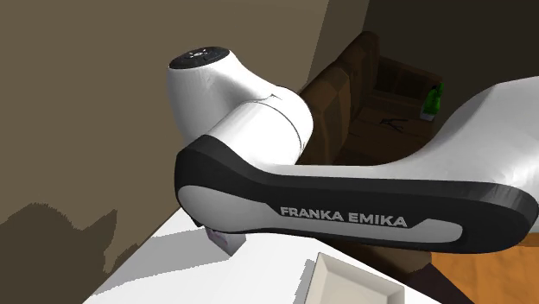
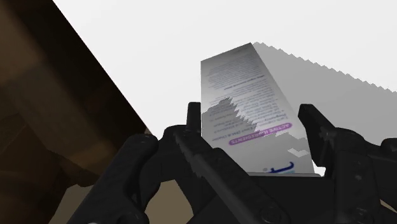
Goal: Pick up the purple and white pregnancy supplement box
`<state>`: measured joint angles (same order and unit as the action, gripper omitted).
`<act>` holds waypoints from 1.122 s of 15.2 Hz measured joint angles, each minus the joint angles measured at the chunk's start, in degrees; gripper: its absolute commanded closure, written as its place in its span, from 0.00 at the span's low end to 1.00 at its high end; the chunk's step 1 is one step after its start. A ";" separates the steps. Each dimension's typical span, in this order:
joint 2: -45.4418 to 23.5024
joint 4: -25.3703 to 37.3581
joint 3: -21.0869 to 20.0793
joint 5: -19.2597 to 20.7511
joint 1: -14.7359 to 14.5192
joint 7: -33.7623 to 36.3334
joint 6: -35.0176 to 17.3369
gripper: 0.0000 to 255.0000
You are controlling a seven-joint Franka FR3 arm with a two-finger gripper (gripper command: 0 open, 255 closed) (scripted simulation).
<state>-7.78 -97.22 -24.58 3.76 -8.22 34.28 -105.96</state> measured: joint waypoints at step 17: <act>-0.15 5.91 -0.07 -0.01 -0.12 -0.14 5.86 1.00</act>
<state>-7.93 -91.32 -24.65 3.75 -8.35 34.14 -100.10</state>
